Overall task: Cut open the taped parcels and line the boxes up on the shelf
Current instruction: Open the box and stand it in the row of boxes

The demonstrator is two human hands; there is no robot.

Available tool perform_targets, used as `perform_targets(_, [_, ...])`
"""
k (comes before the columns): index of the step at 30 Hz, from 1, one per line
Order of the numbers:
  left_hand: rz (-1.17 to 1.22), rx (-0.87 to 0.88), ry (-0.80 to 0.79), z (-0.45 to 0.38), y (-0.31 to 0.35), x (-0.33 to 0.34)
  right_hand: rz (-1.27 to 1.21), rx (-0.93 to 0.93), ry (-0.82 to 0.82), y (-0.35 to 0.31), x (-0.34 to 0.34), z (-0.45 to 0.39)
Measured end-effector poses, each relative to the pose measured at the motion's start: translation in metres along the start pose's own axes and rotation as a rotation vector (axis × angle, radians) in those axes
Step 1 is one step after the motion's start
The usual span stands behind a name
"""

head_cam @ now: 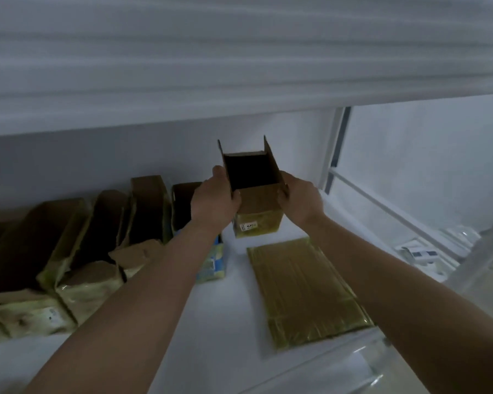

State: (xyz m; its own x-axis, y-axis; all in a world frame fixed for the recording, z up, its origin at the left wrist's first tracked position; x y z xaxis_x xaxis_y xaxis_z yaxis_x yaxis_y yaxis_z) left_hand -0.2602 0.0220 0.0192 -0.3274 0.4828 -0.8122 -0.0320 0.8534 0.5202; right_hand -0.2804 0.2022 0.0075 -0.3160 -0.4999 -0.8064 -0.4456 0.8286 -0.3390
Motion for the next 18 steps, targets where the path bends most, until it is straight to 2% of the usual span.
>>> perform_targets(4, [-0.179,-0.056,0.071,-0.006,-0.007,0.015,-0.121,-0.011,0.022,0.013,0.028,-0.007])
perform_targets(7, [-0.303,-0.112,0.066,-0.007,-0.012,0.027,-0.203,0.02,0.024,0.021,0.049,-0.008])
perform_targets(12, [-0.408,-0.19,-0.042,-0.002,-0.025,0.045,-0.268,0.091,-0.14,0.034,0.083,-0.004])
perform_targets(18, [-0.445,-0.163,-0.041,-0.001,-0.028,0.05,-0.274,0.05,-0.237,0.034,0.098,-0.007])
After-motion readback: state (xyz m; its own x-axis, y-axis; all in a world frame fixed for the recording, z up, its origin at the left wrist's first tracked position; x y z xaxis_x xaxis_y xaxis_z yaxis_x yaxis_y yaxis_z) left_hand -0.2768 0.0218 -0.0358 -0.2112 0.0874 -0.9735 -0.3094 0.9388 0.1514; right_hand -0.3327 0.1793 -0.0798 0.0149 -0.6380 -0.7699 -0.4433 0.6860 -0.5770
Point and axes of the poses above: each hand's wrist, its own z-axis away from the middle knuckle, its own x-axis out of the palm, y = z × x, the point moved 3 cm from there along -z, towards the middle knuckle, and after that the axes turned 13 degrees about -x, right-handed, at the moved point
